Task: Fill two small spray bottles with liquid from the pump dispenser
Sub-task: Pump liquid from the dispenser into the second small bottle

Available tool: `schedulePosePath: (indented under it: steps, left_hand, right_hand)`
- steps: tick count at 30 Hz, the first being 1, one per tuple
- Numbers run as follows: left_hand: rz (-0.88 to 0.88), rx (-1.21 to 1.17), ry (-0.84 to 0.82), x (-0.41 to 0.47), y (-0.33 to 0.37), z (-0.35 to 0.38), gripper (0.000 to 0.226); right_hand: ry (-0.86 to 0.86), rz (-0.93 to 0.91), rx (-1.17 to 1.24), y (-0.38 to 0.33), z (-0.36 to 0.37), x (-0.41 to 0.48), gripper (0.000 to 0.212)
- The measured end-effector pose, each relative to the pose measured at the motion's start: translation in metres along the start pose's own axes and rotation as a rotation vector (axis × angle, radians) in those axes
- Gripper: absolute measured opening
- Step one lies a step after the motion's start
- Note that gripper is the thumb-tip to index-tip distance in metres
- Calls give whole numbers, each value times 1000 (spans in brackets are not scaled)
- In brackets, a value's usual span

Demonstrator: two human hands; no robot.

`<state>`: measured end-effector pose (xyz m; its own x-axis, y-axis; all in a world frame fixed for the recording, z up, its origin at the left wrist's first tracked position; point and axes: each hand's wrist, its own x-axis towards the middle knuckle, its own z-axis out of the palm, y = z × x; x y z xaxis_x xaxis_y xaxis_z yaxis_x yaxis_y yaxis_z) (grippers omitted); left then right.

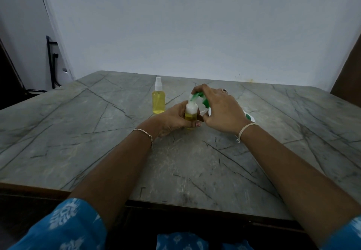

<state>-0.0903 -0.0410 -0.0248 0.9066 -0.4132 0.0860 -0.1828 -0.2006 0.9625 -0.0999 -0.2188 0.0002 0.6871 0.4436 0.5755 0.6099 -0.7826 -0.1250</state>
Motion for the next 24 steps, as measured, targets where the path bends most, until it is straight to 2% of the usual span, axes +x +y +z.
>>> schedulePosePath:
  steps: [14,24]
  left_hand:
    - [-6,5,-20,0,0,-1,61]
    - [-1,24,-14,-1,2,0,56]
  right_hand:
    - [5,8,-13,-1,1,0,63]
    - [30,11,-29,-3,2,1,59]
